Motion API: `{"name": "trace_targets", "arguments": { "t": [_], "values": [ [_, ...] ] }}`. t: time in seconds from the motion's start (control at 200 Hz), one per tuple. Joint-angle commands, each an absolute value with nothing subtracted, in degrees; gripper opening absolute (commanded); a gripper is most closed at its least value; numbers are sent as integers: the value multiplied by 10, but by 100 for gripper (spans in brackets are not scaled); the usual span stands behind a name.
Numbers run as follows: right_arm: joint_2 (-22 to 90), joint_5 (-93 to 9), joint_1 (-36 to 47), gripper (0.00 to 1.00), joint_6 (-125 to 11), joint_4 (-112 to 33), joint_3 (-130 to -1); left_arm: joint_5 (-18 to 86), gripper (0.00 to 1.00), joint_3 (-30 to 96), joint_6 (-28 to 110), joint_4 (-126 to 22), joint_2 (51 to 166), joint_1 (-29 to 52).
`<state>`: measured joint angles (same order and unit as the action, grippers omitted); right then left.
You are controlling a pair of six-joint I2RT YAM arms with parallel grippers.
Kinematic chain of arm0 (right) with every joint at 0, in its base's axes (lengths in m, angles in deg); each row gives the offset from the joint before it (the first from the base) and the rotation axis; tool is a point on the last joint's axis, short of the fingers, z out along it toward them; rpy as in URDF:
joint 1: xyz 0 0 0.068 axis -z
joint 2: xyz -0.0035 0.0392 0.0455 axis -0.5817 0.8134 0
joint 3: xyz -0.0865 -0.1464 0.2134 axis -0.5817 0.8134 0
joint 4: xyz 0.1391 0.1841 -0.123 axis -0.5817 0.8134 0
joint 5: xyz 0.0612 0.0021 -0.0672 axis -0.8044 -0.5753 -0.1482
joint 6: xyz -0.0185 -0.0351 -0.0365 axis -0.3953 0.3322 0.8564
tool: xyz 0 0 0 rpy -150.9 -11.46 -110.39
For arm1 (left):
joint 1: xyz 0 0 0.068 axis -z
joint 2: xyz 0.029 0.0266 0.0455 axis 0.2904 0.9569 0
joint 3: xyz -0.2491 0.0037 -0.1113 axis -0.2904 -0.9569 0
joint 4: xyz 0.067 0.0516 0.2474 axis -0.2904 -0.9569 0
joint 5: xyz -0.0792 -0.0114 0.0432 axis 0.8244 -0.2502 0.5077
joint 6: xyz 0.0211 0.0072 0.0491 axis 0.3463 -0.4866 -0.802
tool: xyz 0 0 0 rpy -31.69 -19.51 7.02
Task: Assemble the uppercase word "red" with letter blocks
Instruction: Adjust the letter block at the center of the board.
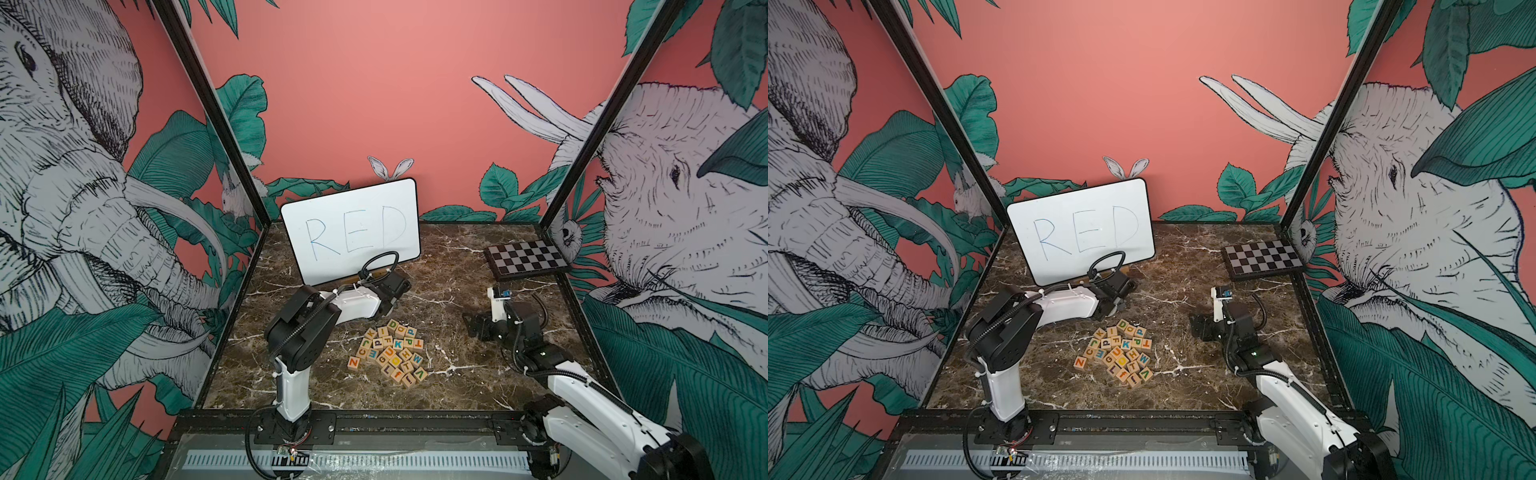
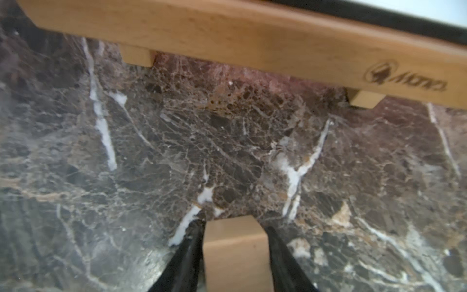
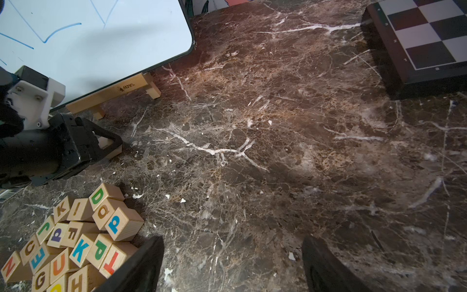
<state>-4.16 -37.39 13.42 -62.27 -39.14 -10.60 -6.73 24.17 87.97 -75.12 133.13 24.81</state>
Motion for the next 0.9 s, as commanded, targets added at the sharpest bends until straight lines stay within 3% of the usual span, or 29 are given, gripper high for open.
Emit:
{"name": "trace_targets", "arguments": {
  "t": [0.0, 0.33, 0.51, 0.895],
  "values": [
    [-49, -374, 131, 85, -629, -407, -97, -90, 36, 269, 857, -807, 1322, 245],
    [-62, -375, 131, 86, -629, -402, -98, -185, 27, 356, 687, -1080, 1341, 245],
    [-64, -379, 131, 86, -631, -403, -98, -290, 28, 358, 693, -1213, 1361, 245],
    [-66, -383, 131, 86, -633, -404, -97, -344, 30, 395, 715, -1253, 1456, 245]
  ]
}}
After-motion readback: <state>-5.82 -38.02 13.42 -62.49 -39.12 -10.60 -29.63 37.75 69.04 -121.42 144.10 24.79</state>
